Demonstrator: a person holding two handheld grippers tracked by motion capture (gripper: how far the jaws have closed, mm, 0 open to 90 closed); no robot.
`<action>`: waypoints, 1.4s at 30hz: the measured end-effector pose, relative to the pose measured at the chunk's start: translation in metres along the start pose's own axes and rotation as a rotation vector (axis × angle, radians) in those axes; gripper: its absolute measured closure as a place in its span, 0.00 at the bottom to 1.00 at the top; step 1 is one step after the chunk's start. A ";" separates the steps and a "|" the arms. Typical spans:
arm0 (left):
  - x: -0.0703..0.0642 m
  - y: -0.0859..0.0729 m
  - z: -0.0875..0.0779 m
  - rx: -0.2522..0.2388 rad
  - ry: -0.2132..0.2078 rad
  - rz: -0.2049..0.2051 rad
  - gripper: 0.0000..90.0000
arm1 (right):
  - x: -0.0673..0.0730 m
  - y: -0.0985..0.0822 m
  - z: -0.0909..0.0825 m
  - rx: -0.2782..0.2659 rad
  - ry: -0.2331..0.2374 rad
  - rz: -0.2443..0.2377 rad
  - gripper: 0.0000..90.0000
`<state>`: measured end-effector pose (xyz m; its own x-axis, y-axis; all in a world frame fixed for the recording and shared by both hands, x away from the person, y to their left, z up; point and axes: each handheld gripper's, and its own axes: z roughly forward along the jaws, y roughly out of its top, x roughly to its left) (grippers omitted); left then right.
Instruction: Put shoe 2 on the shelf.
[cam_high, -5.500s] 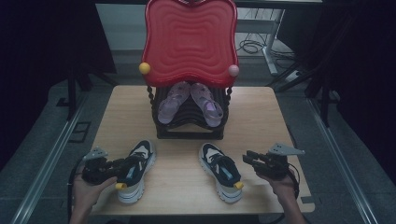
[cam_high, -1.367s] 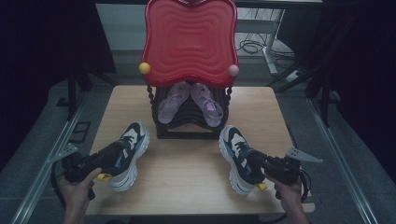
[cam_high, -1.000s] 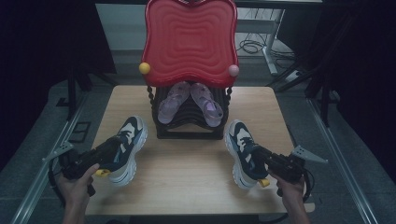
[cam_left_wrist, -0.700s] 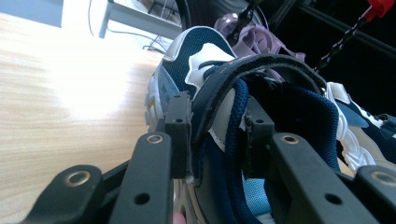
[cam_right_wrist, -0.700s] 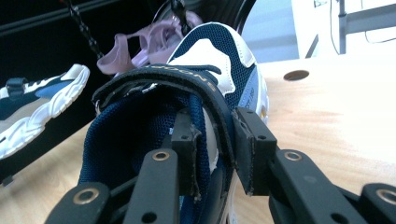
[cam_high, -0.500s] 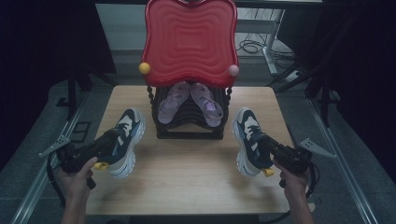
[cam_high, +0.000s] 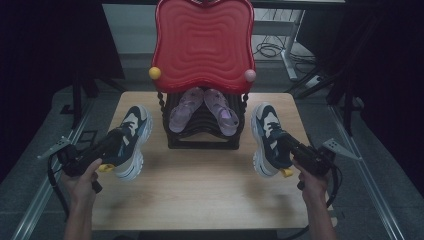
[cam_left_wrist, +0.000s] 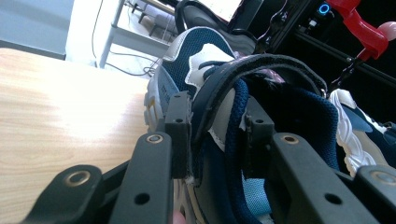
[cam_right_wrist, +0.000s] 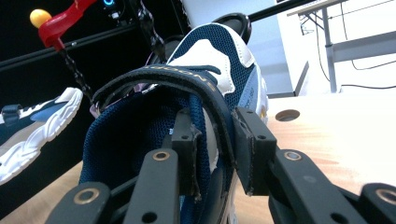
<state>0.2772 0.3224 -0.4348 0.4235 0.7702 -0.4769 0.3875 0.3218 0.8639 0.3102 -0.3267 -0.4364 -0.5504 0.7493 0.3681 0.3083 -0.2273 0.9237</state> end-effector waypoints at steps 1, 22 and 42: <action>0.000 0.001 0.001 0.000 0.001 0.003 0.78 | -0.001 0.001 0.001 -0.004 -0.002 -0.004 0.79; -0.004 0.041 0.022 -0.075 -0.006 0.025 0.78 | -0.006 0.039 0.018 -0.085 -0.016 0.007 0.79; -0.016 0.080 0.037 -0.130 -0.001 0.058 0.78 | 0.000 0.081 0.021 -0.155 -0.021 -0.002 0.79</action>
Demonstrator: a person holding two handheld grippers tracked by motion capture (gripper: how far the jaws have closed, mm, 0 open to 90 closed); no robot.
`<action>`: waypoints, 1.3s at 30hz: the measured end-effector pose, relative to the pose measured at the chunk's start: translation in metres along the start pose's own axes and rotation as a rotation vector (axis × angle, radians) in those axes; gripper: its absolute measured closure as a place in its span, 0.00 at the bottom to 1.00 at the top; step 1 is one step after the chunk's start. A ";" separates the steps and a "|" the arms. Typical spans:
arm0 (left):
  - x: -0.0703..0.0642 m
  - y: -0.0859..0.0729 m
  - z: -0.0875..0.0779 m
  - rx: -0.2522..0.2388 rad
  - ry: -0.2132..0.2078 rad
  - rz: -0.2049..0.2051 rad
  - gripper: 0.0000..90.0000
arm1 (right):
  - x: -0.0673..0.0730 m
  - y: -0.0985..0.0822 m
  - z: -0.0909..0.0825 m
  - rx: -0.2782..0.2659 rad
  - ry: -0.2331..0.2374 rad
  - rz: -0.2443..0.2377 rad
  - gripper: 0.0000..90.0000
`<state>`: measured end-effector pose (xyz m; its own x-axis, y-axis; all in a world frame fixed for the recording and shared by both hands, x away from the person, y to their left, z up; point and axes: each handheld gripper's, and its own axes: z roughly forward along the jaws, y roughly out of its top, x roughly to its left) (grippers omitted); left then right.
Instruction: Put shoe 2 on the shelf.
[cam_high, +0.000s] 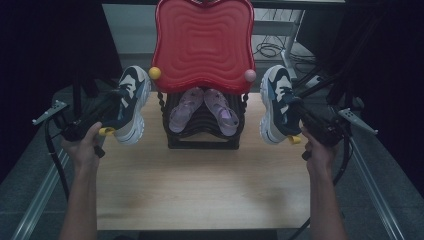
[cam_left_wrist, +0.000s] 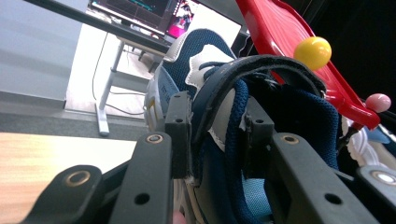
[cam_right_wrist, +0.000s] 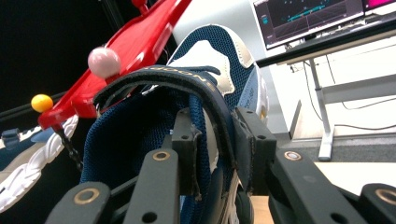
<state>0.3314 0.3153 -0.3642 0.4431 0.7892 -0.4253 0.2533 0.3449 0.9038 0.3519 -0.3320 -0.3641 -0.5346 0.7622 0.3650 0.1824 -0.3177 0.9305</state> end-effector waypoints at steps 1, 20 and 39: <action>0.000 0.002 0.001 0.000 0.004 0.005 0.78 | 0.000 0.002 0.000 -0.003 0.002 -0.003 0.79; -0.003 0.035 0.012 -0.055 0.010 0.010 0.78 | 0.008 0.041 0.009 -0.050 0.002 -0.022 0.79; -0.027 0.078 0.020 -0.109 -0.025 0.041 0.78 | 0.021 0.074 0.021 -0.072 0.028 -0.035 0.79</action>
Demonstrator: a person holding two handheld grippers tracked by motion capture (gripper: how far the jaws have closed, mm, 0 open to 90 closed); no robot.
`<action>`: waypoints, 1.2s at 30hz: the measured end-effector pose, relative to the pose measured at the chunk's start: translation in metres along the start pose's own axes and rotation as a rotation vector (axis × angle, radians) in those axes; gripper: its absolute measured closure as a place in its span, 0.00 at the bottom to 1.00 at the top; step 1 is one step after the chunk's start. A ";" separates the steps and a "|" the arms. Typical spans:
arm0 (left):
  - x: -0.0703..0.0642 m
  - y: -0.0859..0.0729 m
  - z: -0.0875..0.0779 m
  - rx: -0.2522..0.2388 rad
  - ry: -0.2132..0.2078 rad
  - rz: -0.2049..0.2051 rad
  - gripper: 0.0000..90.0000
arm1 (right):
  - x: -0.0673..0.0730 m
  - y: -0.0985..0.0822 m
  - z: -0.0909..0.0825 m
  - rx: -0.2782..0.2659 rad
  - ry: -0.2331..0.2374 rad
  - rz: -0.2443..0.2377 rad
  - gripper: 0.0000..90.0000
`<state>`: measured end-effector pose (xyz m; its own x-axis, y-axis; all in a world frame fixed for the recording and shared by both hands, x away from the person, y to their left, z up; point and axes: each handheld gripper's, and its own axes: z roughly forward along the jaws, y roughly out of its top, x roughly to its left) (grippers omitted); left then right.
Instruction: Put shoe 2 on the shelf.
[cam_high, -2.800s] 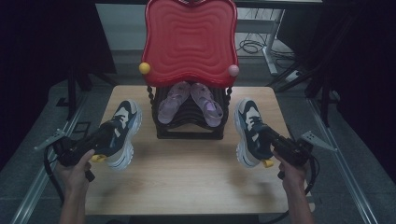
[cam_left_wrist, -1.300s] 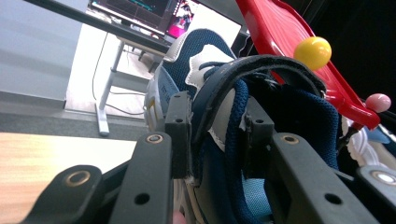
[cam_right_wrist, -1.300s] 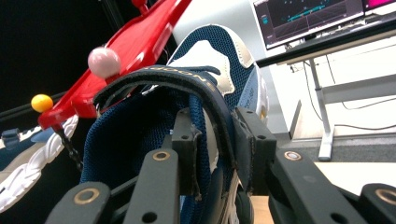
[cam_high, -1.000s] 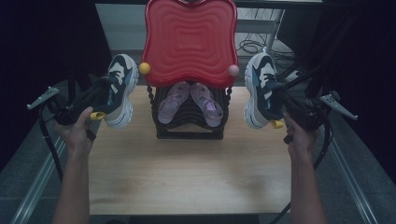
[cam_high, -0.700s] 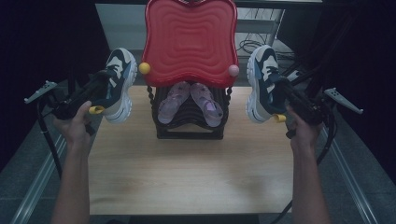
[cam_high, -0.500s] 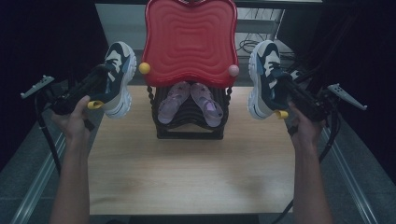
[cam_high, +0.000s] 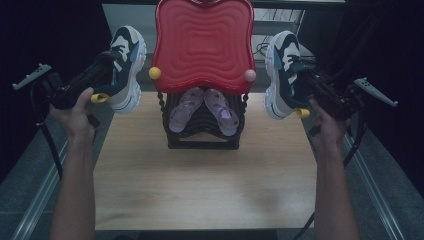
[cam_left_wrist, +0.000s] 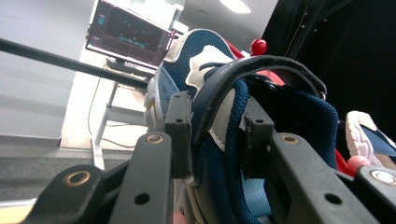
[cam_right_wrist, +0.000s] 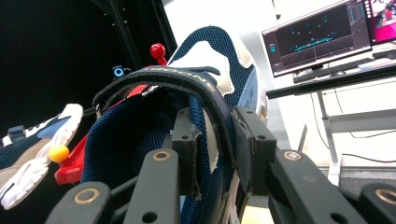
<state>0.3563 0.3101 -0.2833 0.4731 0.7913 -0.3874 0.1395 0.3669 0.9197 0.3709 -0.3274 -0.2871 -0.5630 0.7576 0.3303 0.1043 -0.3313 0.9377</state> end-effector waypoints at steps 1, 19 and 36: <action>-0.001 0.001 0.001 -0.003 -0.001 0.001 0.78 | 0.001 0.001 0.001 -0.002 0.004 0.000 0.79; -0.021 0.029 0.019 -0.030 -0.050 0.000 0.78 | 0.028 0.033 0.030 -0.011 0.072 -0.014 0.79; -0.050 0.044 0.045 -0.028 -0.081 0.028 0.78 | 0.057 0.049 0.064 0.016 0.128 -0.028 0.79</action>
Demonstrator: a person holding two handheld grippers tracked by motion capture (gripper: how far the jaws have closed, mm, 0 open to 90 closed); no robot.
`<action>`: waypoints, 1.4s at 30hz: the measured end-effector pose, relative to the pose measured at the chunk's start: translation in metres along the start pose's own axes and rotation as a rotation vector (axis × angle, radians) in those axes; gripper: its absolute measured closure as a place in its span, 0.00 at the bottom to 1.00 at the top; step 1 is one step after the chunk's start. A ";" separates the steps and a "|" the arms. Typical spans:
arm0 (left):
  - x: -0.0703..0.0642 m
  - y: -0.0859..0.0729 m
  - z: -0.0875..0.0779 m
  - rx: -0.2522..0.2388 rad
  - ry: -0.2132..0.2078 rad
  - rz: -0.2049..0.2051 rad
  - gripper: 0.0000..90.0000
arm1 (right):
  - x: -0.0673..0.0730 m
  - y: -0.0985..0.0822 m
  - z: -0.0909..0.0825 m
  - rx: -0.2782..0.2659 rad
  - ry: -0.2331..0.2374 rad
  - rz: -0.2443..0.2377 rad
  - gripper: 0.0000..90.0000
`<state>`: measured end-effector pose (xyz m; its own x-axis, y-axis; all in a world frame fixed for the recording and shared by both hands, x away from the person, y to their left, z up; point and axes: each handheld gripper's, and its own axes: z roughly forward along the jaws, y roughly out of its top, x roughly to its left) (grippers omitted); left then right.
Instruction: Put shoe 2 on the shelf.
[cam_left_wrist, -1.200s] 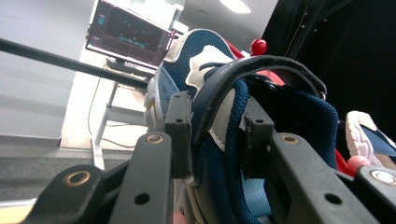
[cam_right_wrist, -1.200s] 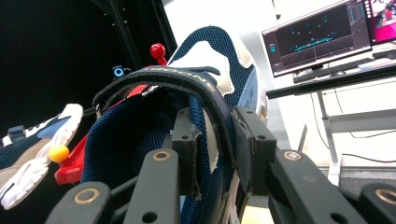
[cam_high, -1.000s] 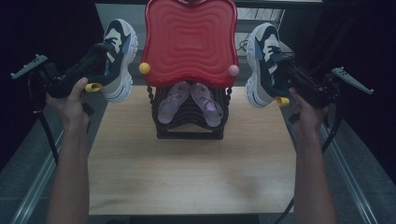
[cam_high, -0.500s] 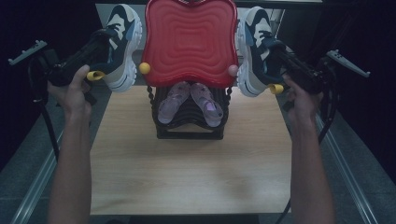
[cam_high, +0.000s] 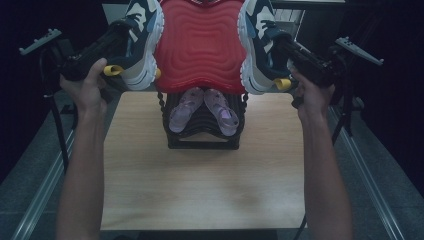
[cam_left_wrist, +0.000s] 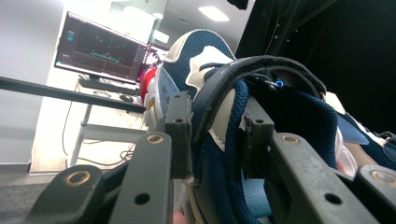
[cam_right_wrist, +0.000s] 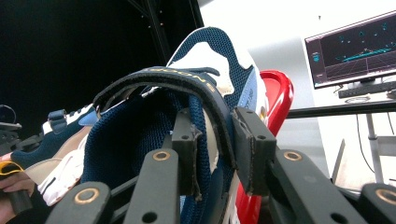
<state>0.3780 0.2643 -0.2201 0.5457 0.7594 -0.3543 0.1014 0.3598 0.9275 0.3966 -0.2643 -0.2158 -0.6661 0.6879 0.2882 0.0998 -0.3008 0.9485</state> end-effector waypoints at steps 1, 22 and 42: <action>-0.001 0.000 0.001 0.000 -0.002 0.002 0.78 | 0.001 0.000 0.002 0.001 0.003 0.001 0.79; -0.025 0.010 0.042 0.013 -0.019 0.023 0.78 | 0.019 0.009 0.050 0.031 0.045 0.002 0.79; -0.033 -0.006 0.083 0.053 -0.001 0.051 0.78 | 0.017 0.004 0.088 0.098 0.002 -0.044 0.79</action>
<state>0.4287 0.1920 -0.2044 0.5522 0.7756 -0.3059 0.1175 0.2909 0.9495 0.4507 -0.1953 -0.1951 -0.6727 0.6980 0.2457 0.1417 -0.2043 0.9686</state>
